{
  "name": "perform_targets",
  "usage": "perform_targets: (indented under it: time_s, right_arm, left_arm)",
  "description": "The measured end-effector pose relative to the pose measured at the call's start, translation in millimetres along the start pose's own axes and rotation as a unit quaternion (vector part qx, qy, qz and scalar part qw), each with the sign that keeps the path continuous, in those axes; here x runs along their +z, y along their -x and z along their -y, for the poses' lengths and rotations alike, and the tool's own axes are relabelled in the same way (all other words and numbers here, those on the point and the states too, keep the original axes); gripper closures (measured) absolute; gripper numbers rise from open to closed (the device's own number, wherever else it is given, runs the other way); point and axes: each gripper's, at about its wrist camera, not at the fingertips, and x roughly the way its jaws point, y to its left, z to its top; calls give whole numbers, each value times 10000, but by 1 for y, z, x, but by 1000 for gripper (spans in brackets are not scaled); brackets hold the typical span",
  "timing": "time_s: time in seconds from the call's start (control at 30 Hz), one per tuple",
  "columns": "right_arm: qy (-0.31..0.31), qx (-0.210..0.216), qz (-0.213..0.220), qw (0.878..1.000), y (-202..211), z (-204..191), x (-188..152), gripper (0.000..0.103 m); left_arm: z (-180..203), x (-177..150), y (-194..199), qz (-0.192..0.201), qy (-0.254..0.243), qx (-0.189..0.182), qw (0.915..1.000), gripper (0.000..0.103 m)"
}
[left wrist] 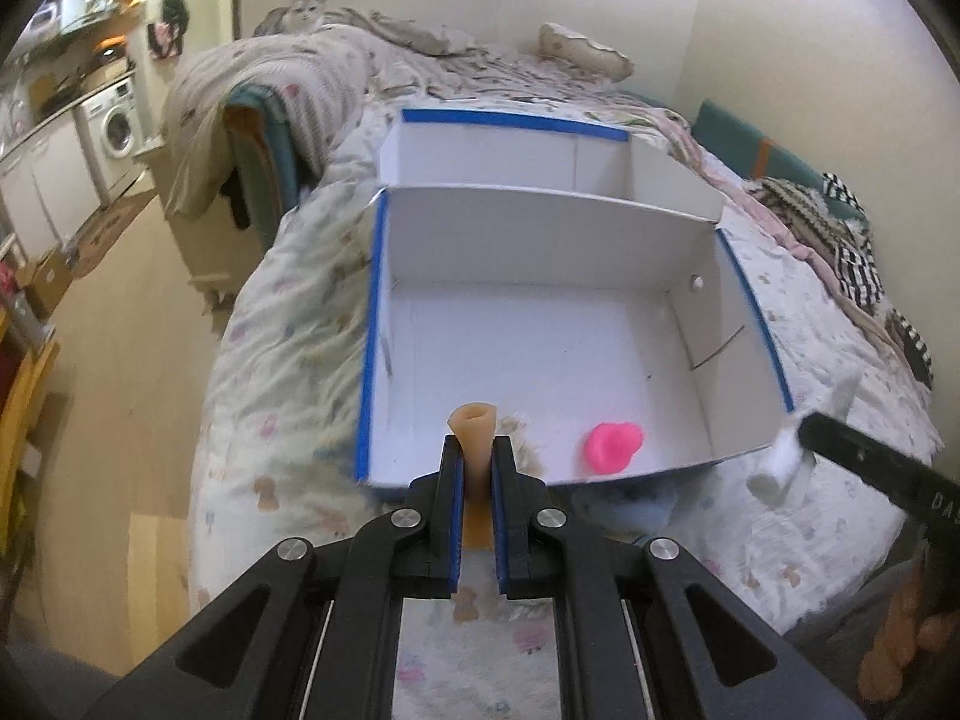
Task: Organize soft objects
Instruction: 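Lower the sponge tube and white sock into the box and open both grippers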
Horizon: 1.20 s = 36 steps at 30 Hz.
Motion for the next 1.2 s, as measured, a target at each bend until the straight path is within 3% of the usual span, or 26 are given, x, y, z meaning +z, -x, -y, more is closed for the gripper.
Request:
perform_targets:
  time_s: [0.3,0.53,0.8,1.07,1.2]
  right_arm:
    - [287,-99,-40,9995,-19,-3,43,73]
    - [475,-298,-269,9981,-57,3,68,73]
    - [364,-362,-872,9949,-110,24,50,73]
    - [468,-571,-1464,9865,-140,35,30,73]
    - [204,-500,-1649,9848,-146,43,24,73]
  left_arm:
    - [19,53,-20,17,-304,-142,9994,95]
    - [25,69,-57,-119,-492,-112,9987,95]
    - [36,50,-107,-318,-934,-94,9951,95]
    - [39,45,-137,-624,-847,-117,9944,95]
    - [44,38,-145,-766,-911,-44,9929,95]
